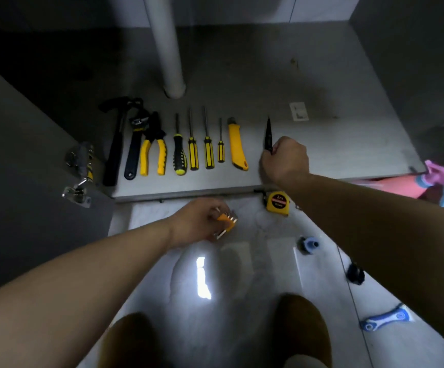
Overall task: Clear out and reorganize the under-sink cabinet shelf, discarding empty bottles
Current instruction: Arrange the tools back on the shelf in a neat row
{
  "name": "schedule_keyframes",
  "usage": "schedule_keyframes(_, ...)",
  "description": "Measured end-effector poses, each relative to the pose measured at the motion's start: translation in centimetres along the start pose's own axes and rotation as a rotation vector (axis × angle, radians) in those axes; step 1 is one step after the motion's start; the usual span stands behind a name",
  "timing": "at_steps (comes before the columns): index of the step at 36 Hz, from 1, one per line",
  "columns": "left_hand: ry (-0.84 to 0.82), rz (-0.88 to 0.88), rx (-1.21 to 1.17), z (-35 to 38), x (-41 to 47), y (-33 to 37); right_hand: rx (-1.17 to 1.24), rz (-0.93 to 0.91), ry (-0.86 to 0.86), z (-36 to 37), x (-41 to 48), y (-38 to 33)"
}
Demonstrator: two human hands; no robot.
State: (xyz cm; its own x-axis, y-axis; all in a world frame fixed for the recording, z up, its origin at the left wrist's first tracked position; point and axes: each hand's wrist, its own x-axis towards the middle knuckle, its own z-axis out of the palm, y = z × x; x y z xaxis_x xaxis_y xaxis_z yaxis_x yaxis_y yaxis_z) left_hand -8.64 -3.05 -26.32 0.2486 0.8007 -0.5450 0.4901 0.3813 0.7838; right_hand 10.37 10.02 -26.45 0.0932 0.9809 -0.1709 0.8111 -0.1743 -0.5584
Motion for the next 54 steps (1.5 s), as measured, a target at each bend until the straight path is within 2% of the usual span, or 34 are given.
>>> schedule_keyframes(3,0.115,0.024,-0.097,-0.9,0.1,0.7,-0.059,0.046,-0.022,0.5,0.0,-0.7)
schedule_keyframes(7,0.147,0.038,-0.269,-1.2,0.5,0.7,-0.128,0.048,-0.027,0.7,-0.2,-1.5)
schedule_keyframes(15,0.289,0.086,-0.335,-2.1,1.7,0.6,-0.206,0.042,-0.045,1.3,-1.0,-2.1)
schedule_keyframes(20,0.335,0.081,-0.443,-3.0,2.1,1.0,-0.080,-0.017,-0.029,0.3,-2.6,-2.6)
schedule_keyframes(22,0.342,0.083,-0.482,-3.3,2.2,1.3,0.105,-0.098,-0.138,-0.6,-3.7,-3.2)
schedule_keyframes(25,0.347,0.096,-0.529,-3.4,2.4,1.6,0.385,-0.109,-0.464,-1.7,-5.1,-4.1)
schedule_keyframes(27,0.355,0.111,-0.566,-3.4,2.5,1.9,0.462,-0.111,-0.539,-1.9,-5.4,-4.6)
schedule_keyframes(32,0.514,0.152,-0.556,-3.6,3.2,2.3,0.575,-0.013,-0.413,-1.6,-2.9,-5.5)
schedule_keyframes(35,0.625,0.196,-0.283,-3.8,3.4,1.2,0.628,0.103,-0.285,-1.5,-0.1,-6.1)
schedule_keyframes(38,0.623,0.282,-0.053,-3.4,2.8,-0.3,0.595,0.143,-0.141,-1.3,3.1,-6.2)
schedule_keyframes(40,0.609,0.289,0.008,-2.8,2.5,-1.1,0.506,0.153,-0.076,-1.1,5.0,-6.0)
schedule_keyframes(46,0.610,0.270,0.055,-2.1,2.8,-2.9,0.321,0.191,-0.096,-0.1,9.2,-6.1)
schedule_keyframes(54,0.604,0.272,0.038,-2.1,3.3,-2.9,0.378,0.244,-0.112,1.5,10.4,-5.9)
